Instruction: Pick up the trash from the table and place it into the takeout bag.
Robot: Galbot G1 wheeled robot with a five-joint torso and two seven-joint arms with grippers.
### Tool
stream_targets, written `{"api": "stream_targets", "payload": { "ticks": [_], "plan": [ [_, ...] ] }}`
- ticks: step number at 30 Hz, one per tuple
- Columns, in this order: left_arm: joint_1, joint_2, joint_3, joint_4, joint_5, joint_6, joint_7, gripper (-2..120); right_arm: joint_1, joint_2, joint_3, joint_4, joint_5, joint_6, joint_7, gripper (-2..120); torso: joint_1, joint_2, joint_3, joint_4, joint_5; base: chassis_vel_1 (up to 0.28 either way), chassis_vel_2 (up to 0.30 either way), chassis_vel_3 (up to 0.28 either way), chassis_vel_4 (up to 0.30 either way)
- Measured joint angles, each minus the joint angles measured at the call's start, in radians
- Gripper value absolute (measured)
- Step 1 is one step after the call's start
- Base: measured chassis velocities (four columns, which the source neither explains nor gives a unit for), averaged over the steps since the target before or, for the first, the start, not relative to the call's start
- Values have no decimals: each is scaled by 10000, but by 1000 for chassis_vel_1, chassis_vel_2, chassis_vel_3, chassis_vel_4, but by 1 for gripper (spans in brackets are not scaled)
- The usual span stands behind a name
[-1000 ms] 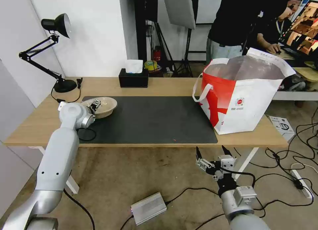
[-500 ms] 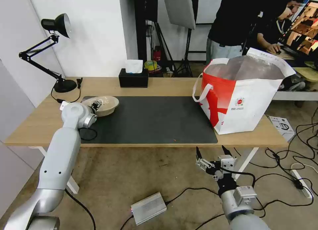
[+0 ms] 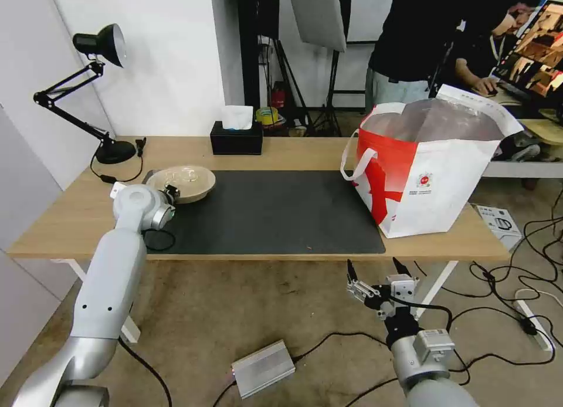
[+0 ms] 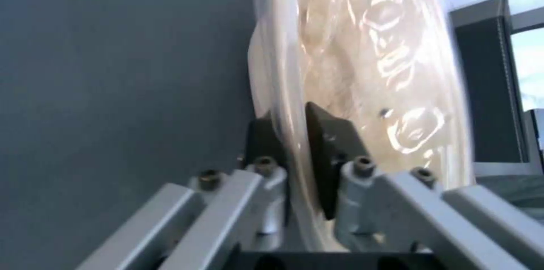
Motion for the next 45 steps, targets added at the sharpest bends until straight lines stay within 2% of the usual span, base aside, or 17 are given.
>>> {"api": "stream_targets", "payload": {
  "ticks": [2,9,17,26,32,36,43,45],
  "plan": [
    [71,57,-10,-110,-22,0,3,0,0,0,0,0,0,0,0,100,0,0,0,0,0,0,0,0,0],
    [292,167,-109,-463,-198,69,12,0,0,0,0,0,0,0,0,100,0,-1,0,2,-2,0,0,0,0],
    [396,636,18,-1647,-782,168,219,0,0,0,0,0,0,0,0,100,0,-2,0,1,-1,0,0,0,0],
    [295,1070,285,-2540,-1183,151,162,0,0,0,0,0,0,0,0,100,0,-2,0,1,0,0,0,0,0],
    [336,1339,472,-2914,-1382,144,495,0,0,0,0,0,0,0,0,100,0,-2,0,1,-1,0,0,0,0],
    [350,1609,768,-3342,-1537,143,935,0,0,0,0,0,0,0,0,100,0,-2,0,2,-1,0,0,0,0],
    [-64,1505,1159,-3751,-1721,109,1025,0,0,0,0,0,0,0,0,100,-1,-1,0,1,1,0,0,0,0],
    [-467,1378,1559,-3753,-1770,56,1152,0,0,0,0,0,0,1,0,100,0,-2,0,1,1,0,0,0,0]
  ]
}}
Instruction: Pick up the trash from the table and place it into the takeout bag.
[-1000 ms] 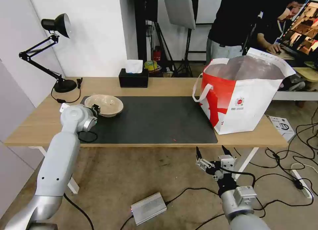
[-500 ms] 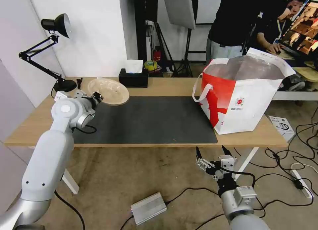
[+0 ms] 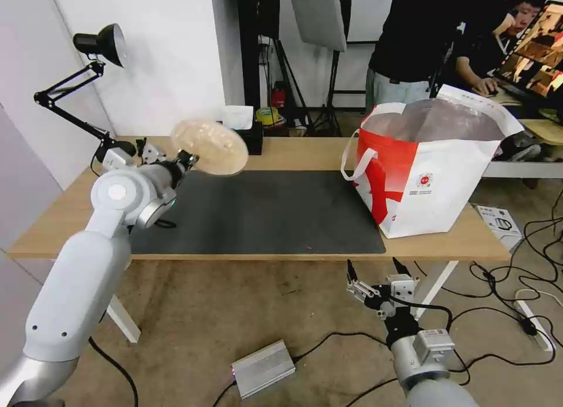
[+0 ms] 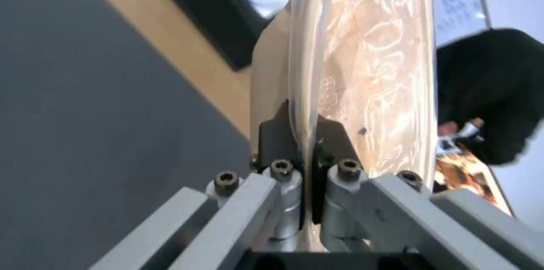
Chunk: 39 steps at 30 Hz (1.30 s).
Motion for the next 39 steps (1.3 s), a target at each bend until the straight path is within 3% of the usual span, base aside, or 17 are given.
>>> {"api": "stream_targets", "payload": {
  "ticks": [6,14,21,39],
  "plan": [
    [-719,-204,703,379,-5,-105,319,0,0,0,0,-1,0,-1,0,100,0,0,1,1,-1,0,0,0,0],
    [-2573,-853,2246,1686,132,-297,604,0,0,0,0,0,0,-1,0,100,1,1,1,1,1,0,0,0,0],
    [-3300,-1318,3038,2305,209,-336,794,0,0,0,0,0,0,0,0,100,0,0,1,-1,0,0,0,0,0],
    [-4435,-1796,4468,3109,1208,-1054,3882,0,0,0,0,0,0,0,-1,100,1,2,1,0,-1,0,0,0,0]
  ]
}}
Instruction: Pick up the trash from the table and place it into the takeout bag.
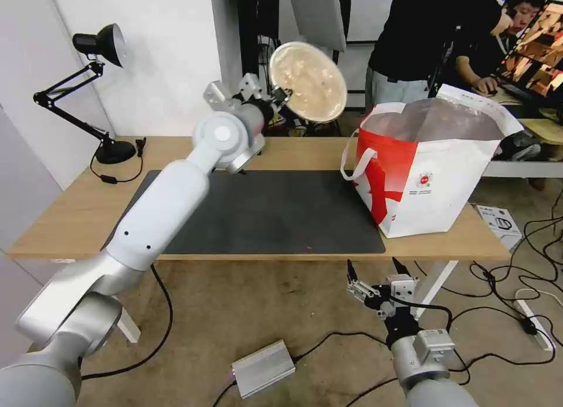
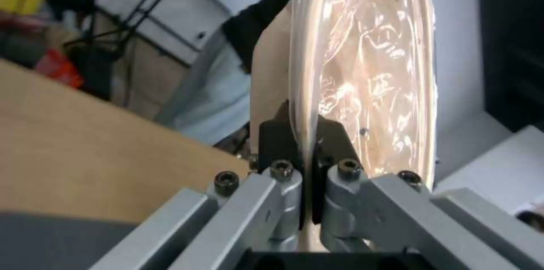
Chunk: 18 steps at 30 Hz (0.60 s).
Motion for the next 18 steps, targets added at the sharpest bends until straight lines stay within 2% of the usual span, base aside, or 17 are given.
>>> {"api": "stream_targets", "payload": {
  "ticks": [7,8,13,18],
  "plan": [
    [-413,-195,365,411,438,-723,1154,0,0,0,0,0,0,0,1,100,0,0,0,0,1,0,0,0,0],
    [-413,-195,365,411,438,-723,1154,0,0,0,0,0,0,0,1,100,0,0,0,0,1,0,0,0,0],
    [-669,-459,702,883,890,-1192,2282,0,-1,0,0,0,0,0,0,100,0,0,0,0,1,0,0,0,0],
    [-745,-619,949,1085,1139,-1399,2805,0,0,0,0,0,0,0,0,100,0,0,-1,1,1,0,0,0,0]
  ]
}}
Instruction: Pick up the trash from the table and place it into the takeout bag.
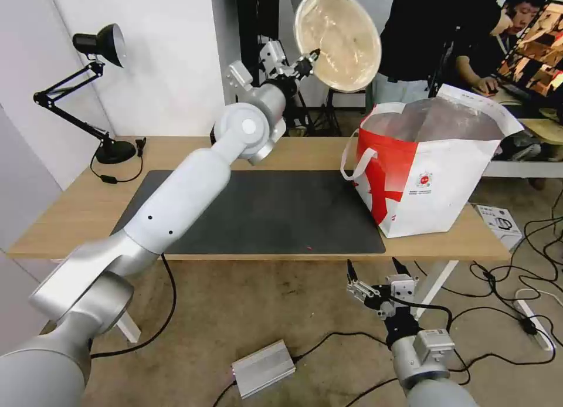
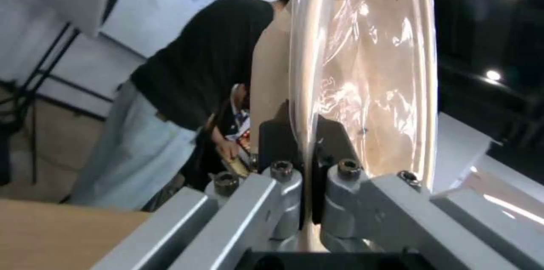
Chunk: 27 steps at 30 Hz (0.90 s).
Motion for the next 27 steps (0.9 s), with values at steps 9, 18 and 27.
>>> {"api": "stream_targets", "payload": {
  "ticks": [9,18,27],
  "plan": [
    [-206,-483,930,850,1645,-662,635,0,-1,0,0,0,0,0,0,100,0,-1,0,0,0,0,0,0,0],
    [-325,-904,1722,1490,2650,-806,1095,0,0,0,0,0,0,0,0,100,0,-1,-1,0,0,0,0,0,0],
    [-404,-1177,2163,1879,3184,-959,1360,0,-1,0,0,0,0,0,0,100,0,-1,-1,-1,0,0,0,0,0]
  ]
}}
